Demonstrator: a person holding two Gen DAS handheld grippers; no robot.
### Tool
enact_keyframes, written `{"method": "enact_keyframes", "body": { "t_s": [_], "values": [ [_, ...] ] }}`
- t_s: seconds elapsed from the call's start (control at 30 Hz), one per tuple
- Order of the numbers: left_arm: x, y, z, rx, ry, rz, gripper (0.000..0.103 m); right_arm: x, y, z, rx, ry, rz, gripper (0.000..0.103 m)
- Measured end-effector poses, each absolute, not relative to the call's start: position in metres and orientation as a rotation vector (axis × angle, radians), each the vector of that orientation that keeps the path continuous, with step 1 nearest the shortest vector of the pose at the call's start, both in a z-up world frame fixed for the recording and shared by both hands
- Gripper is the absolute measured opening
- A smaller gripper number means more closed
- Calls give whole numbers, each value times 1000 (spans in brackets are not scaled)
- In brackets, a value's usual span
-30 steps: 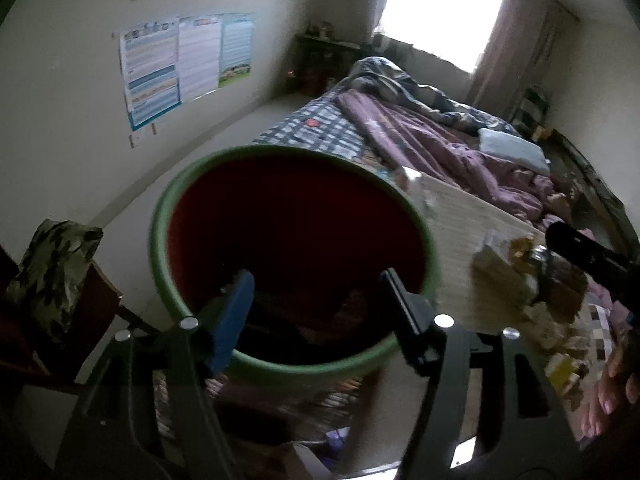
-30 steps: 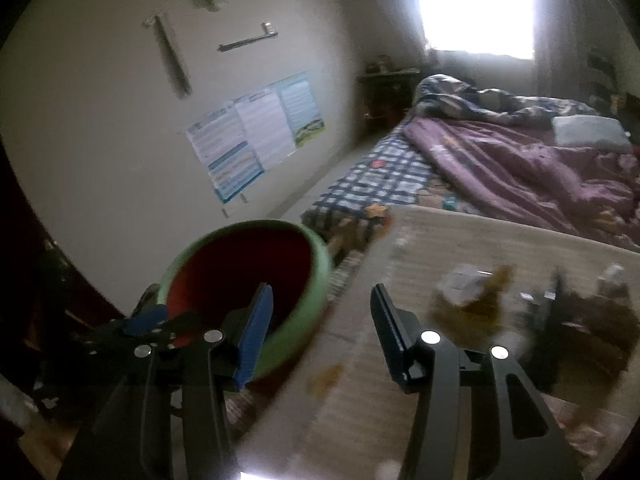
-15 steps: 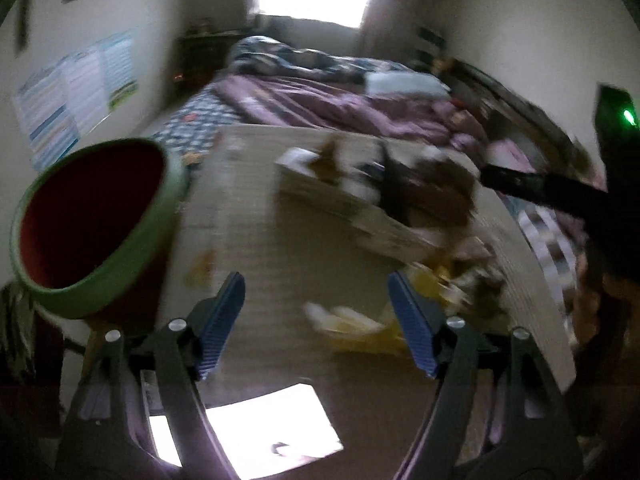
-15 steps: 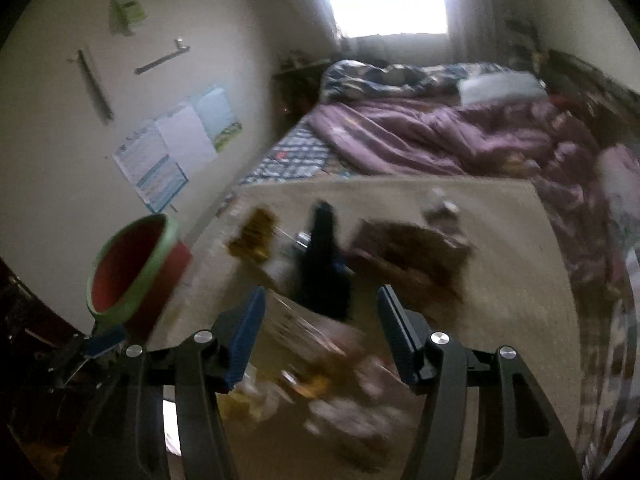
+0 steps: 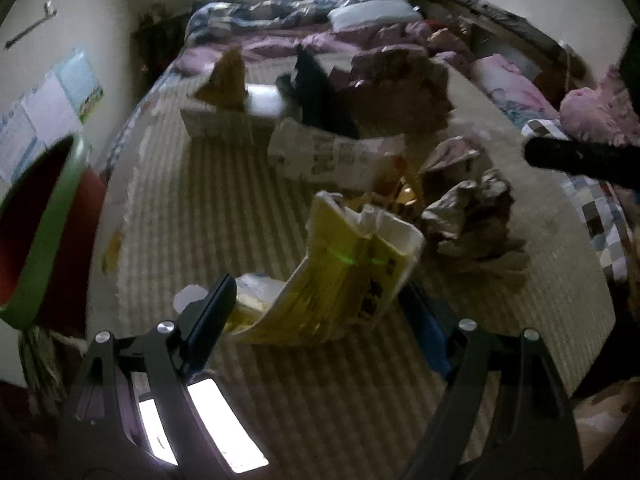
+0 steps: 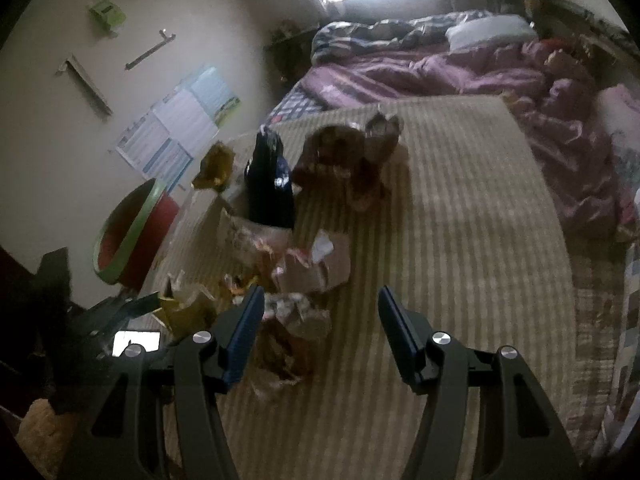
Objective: Collect trash
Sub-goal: 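Move both grippers back over the remaining trash on the mat, then grasp the yellow paper bag with the left gripper while the right grasps crumpled grey paper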
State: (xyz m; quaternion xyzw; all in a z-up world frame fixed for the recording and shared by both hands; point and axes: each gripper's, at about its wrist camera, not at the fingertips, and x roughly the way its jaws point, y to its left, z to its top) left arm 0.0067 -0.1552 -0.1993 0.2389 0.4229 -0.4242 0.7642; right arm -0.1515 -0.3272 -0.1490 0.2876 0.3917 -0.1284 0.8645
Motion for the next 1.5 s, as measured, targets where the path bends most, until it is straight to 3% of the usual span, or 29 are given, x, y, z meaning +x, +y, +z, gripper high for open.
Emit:
{"method": "enact_keyframes", "body": {
  "t_s": [0.17,0.4,0.8,1.13,1.23,1.3,1.5],
  "values": [
    [10,-159,-203,505,919,-889,79,-149,-330,-160,634,855,-232,58],
    [17,-154,-196,383,946,-840,49,-138,-326,-171,649,890,-183,58],
    [27,-143,-163,231,908,-789,40,-125,-326,-169,692,885,-111,63],
    [35,-144,-171,212,954,-814,41,-113,-314,-183,757,941,-28,64],
    [38,-145,-178,188,988,-825,52,-113,-313,-183,754,952,-25,64],
    [39,-146,-184,186,1007,-815,64,-112,-311,-183,759,955,-19,64],
    [42,-144,-193,150,1047,-820,72,-111,-310,-186,799,963,12,68]
  ]
}}
